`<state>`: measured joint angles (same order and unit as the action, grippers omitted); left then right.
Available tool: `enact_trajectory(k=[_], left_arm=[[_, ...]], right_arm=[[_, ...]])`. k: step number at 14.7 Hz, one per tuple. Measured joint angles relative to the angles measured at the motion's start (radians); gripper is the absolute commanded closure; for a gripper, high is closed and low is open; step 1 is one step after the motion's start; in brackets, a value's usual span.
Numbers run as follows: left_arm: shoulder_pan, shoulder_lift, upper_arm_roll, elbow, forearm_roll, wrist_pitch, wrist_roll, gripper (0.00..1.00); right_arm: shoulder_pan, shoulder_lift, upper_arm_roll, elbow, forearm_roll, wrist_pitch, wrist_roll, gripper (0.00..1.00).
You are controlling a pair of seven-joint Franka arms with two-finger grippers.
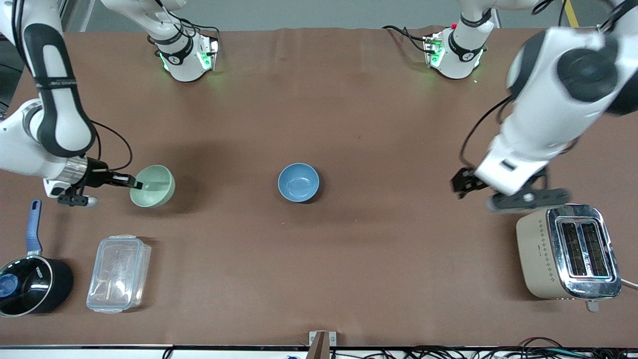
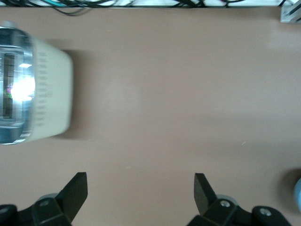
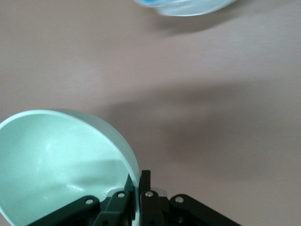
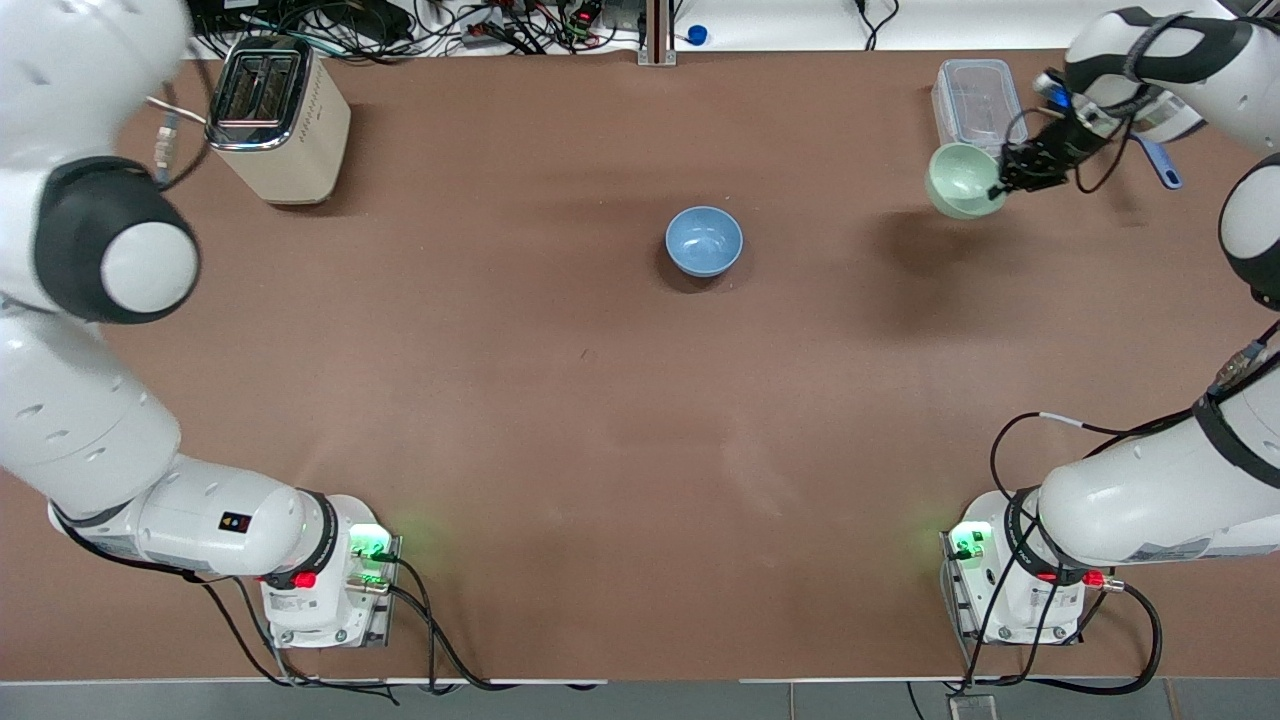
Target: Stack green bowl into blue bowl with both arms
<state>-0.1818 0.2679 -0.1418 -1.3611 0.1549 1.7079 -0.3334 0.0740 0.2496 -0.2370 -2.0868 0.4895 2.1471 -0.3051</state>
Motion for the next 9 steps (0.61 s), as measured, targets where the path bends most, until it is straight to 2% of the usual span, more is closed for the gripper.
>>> enact_trajectory(k=[2, 6, 9], left_arm=[[0.04, -0.066, 0.0, -0.002, -0.013, -0.08, 0.082, 0.0], [0.081, -0.148, -0.002, -0.026, -0.049, -0.159, 0.171, 0.0], [0.119, -0.197, 0.005, -0.085, -0.084, -0.163, 0.252, 0.0]], right_arm=[[0.034, -0.008, 0.041, 0.0, 0.0, 0.002, 0.077, 1.0], [0.032, -0.007, 0.213, 0.0, -0.008, 0.066, 0.273, 1.0], [0.029, -0.007, 0.353, 0.0, -0.083, 0.149, 0.474, 1.0]])
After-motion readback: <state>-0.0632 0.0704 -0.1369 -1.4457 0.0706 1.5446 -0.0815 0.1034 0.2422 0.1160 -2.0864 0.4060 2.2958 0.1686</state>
